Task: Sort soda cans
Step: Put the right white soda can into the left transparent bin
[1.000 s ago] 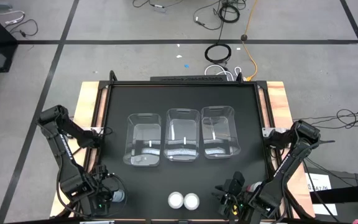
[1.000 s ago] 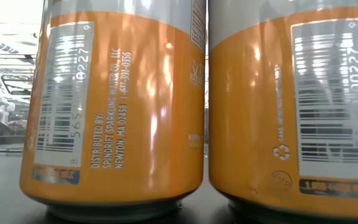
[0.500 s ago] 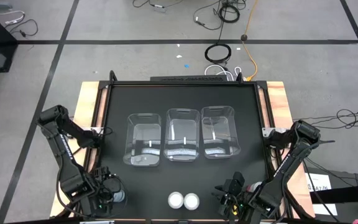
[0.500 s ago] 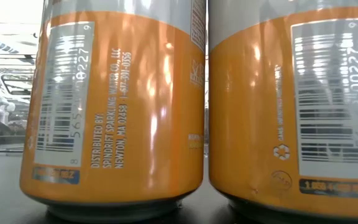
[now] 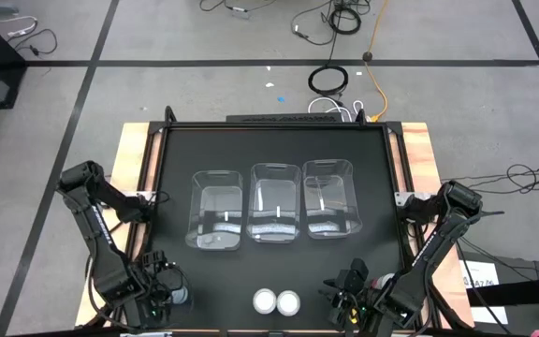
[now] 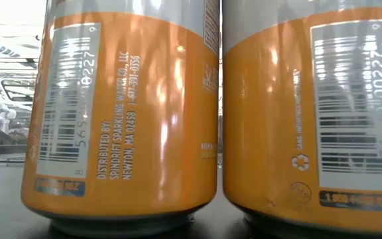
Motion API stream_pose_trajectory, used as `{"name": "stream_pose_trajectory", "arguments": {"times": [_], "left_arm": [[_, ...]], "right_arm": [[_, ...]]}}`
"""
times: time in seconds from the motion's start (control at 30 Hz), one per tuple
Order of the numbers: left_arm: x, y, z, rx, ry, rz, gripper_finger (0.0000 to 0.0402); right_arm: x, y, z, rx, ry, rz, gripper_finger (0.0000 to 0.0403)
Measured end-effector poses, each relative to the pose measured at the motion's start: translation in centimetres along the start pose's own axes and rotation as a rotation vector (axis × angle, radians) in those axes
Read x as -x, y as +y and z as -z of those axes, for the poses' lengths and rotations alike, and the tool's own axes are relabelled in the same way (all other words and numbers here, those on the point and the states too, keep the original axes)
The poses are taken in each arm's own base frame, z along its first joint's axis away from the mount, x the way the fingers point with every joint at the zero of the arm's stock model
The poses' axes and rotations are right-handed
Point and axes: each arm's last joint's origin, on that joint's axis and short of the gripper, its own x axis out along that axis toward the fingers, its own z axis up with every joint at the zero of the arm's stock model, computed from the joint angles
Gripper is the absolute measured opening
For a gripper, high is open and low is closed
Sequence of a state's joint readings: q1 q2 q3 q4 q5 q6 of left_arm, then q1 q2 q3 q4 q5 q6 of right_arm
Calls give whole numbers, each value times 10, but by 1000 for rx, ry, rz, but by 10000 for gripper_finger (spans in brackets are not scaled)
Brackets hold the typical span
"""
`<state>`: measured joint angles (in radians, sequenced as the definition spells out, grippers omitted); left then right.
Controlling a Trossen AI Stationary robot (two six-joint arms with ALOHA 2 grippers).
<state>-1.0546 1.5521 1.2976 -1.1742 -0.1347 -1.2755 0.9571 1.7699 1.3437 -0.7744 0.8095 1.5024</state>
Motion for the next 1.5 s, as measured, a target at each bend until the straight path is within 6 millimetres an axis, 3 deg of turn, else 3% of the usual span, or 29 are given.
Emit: {"name": "stream_pose_trajectory", "arguments": {"times": [0.27,1.23,1.33,1.5], "left_arm": [[-18,-7,2,-16,68,-59,384],[-18,-7,2,-13,73,-58,383],[-18,-7,2,-13,73,-59,369],[-18,-8,2,-13,72,-54,312]], "right_arm": [[0,0,0,0,0,0,134],[0,0,0,-4,0,0,134],[0,0,0,-4,0,0,134],[0,0,0,-3,0,-1,134]]}}
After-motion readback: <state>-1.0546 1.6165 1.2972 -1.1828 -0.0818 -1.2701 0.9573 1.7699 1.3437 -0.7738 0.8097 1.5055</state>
